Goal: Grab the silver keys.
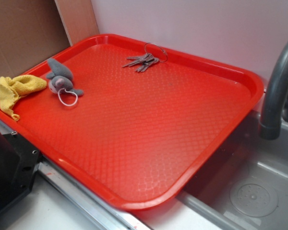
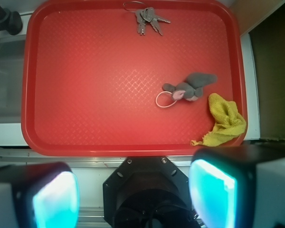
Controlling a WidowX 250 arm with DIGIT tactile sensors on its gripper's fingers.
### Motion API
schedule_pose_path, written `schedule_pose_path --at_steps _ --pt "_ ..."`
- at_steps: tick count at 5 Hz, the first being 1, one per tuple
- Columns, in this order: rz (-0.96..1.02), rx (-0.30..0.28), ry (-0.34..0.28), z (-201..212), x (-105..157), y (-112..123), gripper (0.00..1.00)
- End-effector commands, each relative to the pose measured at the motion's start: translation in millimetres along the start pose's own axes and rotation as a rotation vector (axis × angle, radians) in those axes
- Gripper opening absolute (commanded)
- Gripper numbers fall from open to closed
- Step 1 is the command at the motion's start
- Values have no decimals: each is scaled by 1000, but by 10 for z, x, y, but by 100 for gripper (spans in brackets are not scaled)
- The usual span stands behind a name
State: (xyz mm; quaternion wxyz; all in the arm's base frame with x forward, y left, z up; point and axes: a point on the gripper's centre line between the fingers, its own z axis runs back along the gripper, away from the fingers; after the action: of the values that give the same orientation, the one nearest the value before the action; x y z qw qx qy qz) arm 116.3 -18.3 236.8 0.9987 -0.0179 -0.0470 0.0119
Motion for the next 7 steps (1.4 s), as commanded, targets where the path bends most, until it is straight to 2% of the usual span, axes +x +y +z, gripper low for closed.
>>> schedule_pose_path --at_steps 1,2,3,4,5,7 --pt "0 0 0 0 0 0 100" --pt "-73 55 -38 -146 437 42 100" --pt "-213 59 -175 -230 764 64 100" --pt "-414 100 -321 -288 1025 48 100" --pt "-322 -20 -396 -168 1050 160 100" --pt "-322 -20 -396 -168 1050 160 100"
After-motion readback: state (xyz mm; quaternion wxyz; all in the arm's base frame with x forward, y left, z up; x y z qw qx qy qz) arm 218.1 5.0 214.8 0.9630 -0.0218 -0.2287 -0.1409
